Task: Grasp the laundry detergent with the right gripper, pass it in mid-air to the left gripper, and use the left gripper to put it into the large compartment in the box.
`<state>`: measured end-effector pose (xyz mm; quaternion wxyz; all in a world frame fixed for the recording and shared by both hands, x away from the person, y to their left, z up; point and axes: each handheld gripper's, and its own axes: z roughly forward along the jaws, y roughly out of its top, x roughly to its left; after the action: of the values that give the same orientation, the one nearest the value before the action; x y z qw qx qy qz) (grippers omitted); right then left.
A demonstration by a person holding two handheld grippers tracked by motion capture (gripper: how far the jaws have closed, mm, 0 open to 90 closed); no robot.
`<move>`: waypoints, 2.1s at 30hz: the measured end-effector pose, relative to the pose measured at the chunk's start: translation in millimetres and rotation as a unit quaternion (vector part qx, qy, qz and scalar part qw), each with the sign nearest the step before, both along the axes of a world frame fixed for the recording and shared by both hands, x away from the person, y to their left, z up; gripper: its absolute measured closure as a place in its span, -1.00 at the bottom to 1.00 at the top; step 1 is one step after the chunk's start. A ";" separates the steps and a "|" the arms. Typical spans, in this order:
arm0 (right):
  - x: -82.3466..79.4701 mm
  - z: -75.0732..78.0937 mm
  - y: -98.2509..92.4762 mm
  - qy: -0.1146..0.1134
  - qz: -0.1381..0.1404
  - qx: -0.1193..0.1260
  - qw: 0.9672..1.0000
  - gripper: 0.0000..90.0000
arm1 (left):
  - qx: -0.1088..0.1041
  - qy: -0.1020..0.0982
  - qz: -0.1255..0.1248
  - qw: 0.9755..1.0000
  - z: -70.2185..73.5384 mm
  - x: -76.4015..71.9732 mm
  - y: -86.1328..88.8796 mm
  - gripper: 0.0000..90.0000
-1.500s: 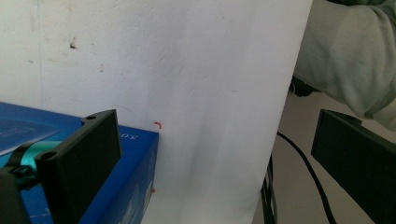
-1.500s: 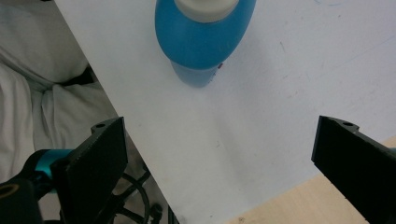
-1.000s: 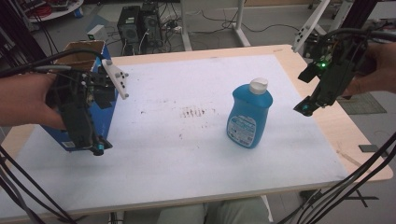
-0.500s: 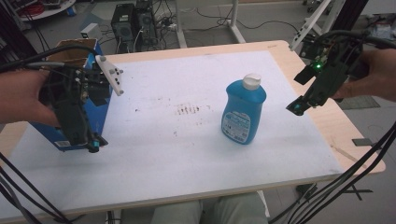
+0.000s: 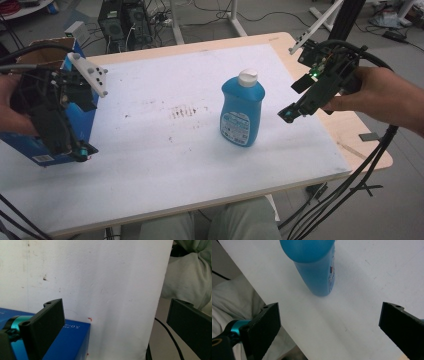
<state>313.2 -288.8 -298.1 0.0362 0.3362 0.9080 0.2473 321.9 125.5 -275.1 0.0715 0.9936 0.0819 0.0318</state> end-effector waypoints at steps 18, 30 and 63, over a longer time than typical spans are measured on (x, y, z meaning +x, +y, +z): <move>-9.9 -24.8 -0.3 -0.080 -0.014 0.086 0.993 -0.93 | 0.014 0.001 -0.009 1.000 -11.5 5.7 -8.6 -0.96; -13.8 -54.5 4.7 -0.123 -0.018 0.139 0.982 -0.93 | 0.014 0.004 -0.005 1.000 -15.2 7.6 -6.4 -0.96; 4.6 -88.2 24.0 -0.126 -0.027 0.188 0.974 -0.93 | 0.010 0.013 0.001 1.000 -26.1 11.0 1.9 -0.96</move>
<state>317.8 -264.8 -386.3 0.0932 0.3276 0.8238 0.4531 333.0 127.5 -301.2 0.0605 0.9945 0.0836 0.0196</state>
